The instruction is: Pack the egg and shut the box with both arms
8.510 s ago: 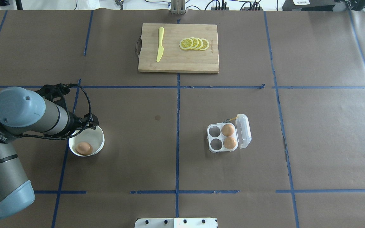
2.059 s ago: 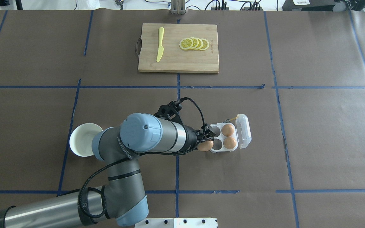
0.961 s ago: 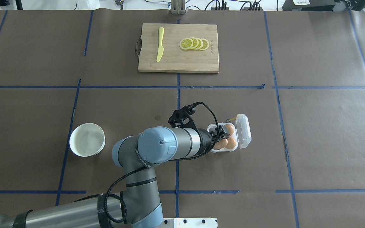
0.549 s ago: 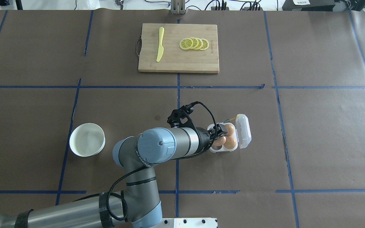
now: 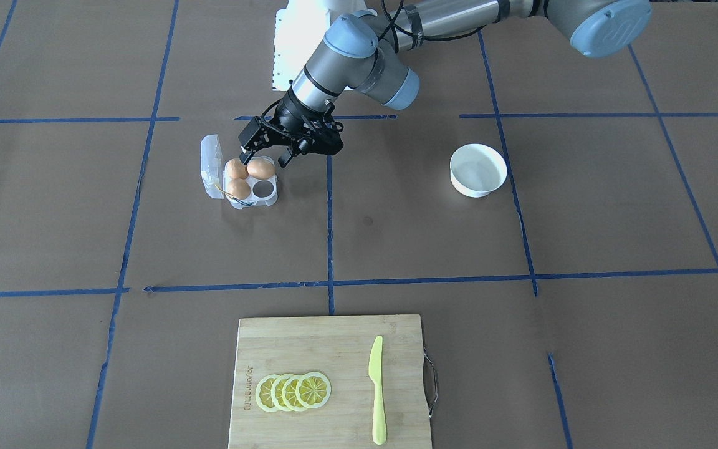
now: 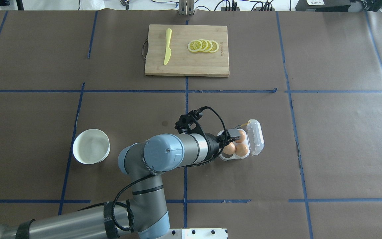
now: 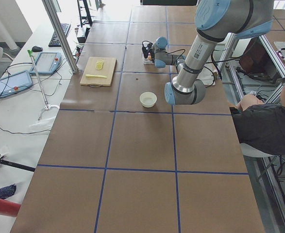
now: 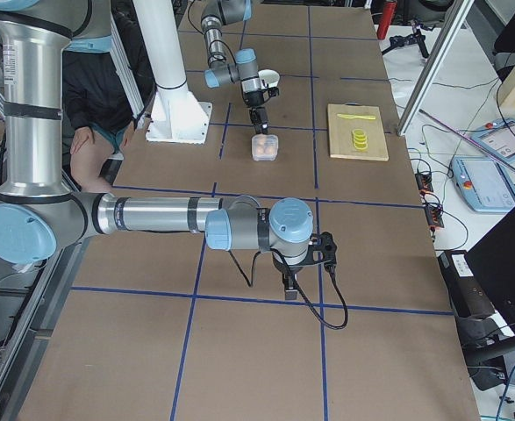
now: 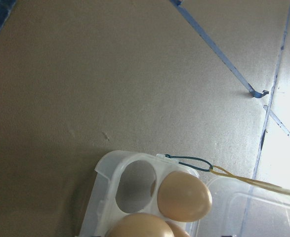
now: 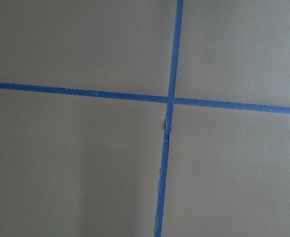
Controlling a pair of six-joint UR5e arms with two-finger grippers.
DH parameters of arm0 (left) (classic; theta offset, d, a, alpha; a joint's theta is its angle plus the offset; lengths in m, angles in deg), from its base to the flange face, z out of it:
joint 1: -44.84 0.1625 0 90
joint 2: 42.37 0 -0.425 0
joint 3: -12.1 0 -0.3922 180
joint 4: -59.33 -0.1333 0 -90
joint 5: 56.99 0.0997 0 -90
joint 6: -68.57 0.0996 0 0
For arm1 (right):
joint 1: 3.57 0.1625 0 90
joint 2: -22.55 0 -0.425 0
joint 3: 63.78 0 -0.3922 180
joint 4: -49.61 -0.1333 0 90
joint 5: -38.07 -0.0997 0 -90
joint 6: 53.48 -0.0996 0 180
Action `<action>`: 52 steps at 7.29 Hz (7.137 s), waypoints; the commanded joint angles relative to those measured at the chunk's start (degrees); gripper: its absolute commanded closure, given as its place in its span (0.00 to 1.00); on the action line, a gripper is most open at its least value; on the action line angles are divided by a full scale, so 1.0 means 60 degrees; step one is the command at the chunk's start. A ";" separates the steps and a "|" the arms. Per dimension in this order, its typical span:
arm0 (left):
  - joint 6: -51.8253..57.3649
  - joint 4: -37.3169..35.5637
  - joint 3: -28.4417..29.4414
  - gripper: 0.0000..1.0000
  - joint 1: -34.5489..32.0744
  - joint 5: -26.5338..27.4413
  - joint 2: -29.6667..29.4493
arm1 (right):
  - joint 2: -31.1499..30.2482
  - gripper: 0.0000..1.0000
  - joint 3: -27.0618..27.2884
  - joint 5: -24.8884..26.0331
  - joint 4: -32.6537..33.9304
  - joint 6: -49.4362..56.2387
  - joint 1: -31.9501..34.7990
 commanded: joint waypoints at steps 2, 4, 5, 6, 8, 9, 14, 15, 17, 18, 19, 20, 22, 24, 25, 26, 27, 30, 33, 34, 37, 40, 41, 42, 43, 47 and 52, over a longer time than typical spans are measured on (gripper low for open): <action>0.0565 -0.0172 -0.0372 0.00 -0.0722 -0.0813 0.0044 | 0.0131 0.00 0.0085 -0.0104 0.0041 -0.0247 0.0000; 0.0668 -0.1178 -0.1524 0.00 -0.1688 -0.2470 0.0583 | 0.0117 0.00 0.0798 -0.0470 -0.0193 -0.2159 -0.0509; 0.1350 -0.2228 -0.2401 0.00 -0.1997 -0.2910 0.0934 | 0.0059 0.00 0.1383 -0.0456 -0.0324 -0.3125 -0.0904; 0.2068 -0.3602 -0.3309 0.00 -0.2247 -0.2958 0.1242 | 0.0001 0.00 0.1665 -0.0441 -0.0847 -0.4077 -0.1503; 0.3868 -0.5980 -0.4748 0.00 -0.2934 -0.2959 0.1712 | -0.0044 0.02 0.1668 -0.0034 -0.3941 -0.7728 -0.2936; 0.4370 -0.6293 -0.5305 0.00 -0.3692 -0.2973 0.2062 | -0.0131 0.18 0.1653 0.0607 -0.5147 -0.9460 -0.4061; 0.6686 -0.6297 -0.6233 0.00 -0.5118 -0.3164 0.3851 | 0.0862 1.00 0.1887 0.2562 -0.6477 -1.2961 -0.8111; 0.6849 -0.6311 -0.6204 0.00 -0.5236 -0.3164 0.3867 | 0.0908 1.00 0.1902 0.2533 -0.6478 -1.2964 -0.8289; 0.7346 -0.6311 -0.6219 0.00 -0.5426 -0.3178 0.4101 | 0.1492 1.00 0.1844 0.2678 -0.6463 -1.3081 -0.8932; 0.7392 -0.6311 -0.6219 0.00 -0.5529 -0.3178 0.4131 | 0.1755 1.00 0.1858 0.2868 -0.6449 -1.3125 -0.9255; 0.7392 -0.6311 -0.6219 0.00 -0.5617 -0.3193 0.4247 | 0.2367 1.00 0.1814 0.3131 -0.6347 -1.3720 -0.9635; 0.7508 -0.6311 -0.6233 0.00 -0.5705 -0.3353 0.4248 | 0.3069 1.00 0.1655 0.3757 -0.6302 -1.4277 -1.0349; 0.8020 -0.6297 -0.6233 0.00 -0.5925 -0.3691 0.4466 | 0.4665 1.00 0.1112 0.4276 -0.5415 -1.4297 -1.0649; 0.8561 -0.6253 -0.6219 0.00 -0.5955 -0.3691 0.4832 | 0.5082 0.01 0.1344 0.4290 -0.5042 -1.4297 -1.0620; 0.9028 -0.6253 -0.6233 0.00 -0.5955 -0.3706 0.5110 | 0.5097 0.00 0.1708 0.4305 -0.4970 -1.4297 -1.0417; 0.9743 -0.6195 -0.6233 0.00 -0.5970 -0.3720 0.5533 | 0.5098 0.00 0.2306 0.4276 -0.4273 -1.4297 -1.0052; 1.0708 -0.6180 -0.6132 0.00 -0.6202 -0.4112 0.5769 | 0.5315 0.00 0.2892 0.4261 -0.2859 -1.4268 -0.9672; 1.3827 -0.6165 -0.5564 0.00 -0.7926 -0.5283 0.6489 | 0.5406 0.00 0.3279 0.3781 -0.0144 -1.2494 -0.7567; 1.7210 -0.6194 -0.4449 0.00 -0.9831 -0.5815 0.6825 | 0.4210 0.00 0.3279 0.3455 0.2394 -0.6583 -0.5602; 1.8512 -0.6209 -0.3866 0.00 -1.0562 -0.5815 0.6826 | 0.3218 0.00 0.3264 0.3339 0.2399 -0.4402 -0.4653; 2.0868 -0.6179 -0.3039 0.00 -1.1565 -0.5815 0.7408 | 0.1163 0.00 0.1908 0.0953 0.2312 0.0993 -0.1356; 2.0883 -0.6194 -0.2633 0.00 -1.1551 -0.5611 0.7661 | 0.1154 0.00 0.1329 0.0892 0.2239 0.1551 -0.0719; 2.0869 -0.6252 -0.2615 0.00 -1.1551 -0.5683 0.7618 | 0.0954 0.00 0.1215 0.0907 0.2238 0.1437 -0.0718; 2.0796 -0.6325 -0.2601 0.00 -1.1565 -0.5727 0.7675 | 0.0778 0.00 0.0706 0.0863 0.2238 0.1421 -0.0718; 2.0796 -0.6340 -0.2543 0.00 -1.1566 -0.5727 0.7777 | 0.0675 0.00 0.0135 0.0573 0.2238 0.1435 -0.0558; 2.0868 -0.7439 -0.2587 0.00 -1.1580 -0.6164 0.8086 | -0.0248 0.00 -0.0104 0.0013 0.1111 0.1450 -0.0177; 2.0796 -0.7425 -0.2571 0.00 -1.1580 -0.6327 0.8071 | -0.0235 0.00 -0.0134 0.0057 0.1066 0.1276 -0.0176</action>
